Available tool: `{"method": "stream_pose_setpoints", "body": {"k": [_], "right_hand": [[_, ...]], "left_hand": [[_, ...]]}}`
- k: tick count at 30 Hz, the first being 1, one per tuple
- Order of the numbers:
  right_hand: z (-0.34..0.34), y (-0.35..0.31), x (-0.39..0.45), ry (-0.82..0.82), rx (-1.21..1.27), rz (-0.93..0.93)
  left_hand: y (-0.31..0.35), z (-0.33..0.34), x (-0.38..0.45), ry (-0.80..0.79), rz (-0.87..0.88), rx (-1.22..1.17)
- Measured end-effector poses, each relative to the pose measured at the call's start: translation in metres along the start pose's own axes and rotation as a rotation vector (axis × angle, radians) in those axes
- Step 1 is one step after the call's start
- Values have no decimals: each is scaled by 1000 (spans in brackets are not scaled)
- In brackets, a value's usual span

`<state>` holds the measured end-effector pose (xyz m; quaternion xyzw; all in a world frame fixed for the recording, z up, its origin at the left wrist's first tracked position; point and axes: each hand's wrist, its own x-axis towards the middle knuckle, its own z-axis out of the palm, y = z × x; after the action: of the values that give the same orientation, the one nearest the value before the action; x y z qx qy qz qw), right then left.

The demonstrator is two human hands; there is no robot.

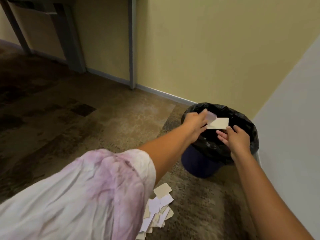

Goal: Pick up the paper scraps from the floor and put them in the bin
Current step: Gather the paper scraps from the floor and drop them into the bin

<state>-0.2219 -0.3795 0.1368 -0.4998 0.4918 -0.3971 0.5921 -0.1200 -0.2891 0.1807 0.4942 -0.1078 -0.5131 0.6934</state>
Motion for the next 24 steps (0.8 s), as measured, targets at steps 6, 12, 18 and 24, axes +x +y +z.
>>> {"method": "stream_pose_setpoints", "body": {"k": [6, 12, 18, 24], "right_hand": [[-8, 33, -16, -56, -169, -108], [2, 133, -84, -459, -460, -325], [23, 254, -128, -729, -874, 143], [37, 308, -164, -488, -811, 531]], "left_hand": [[-6, -49, 9, -188, -36, 10], [-54, -175, -17, 298, -41, 262], [-124, -310, -66, 672, -265, 687], [-174, -369, -85, 802, -661, 1000]]}}
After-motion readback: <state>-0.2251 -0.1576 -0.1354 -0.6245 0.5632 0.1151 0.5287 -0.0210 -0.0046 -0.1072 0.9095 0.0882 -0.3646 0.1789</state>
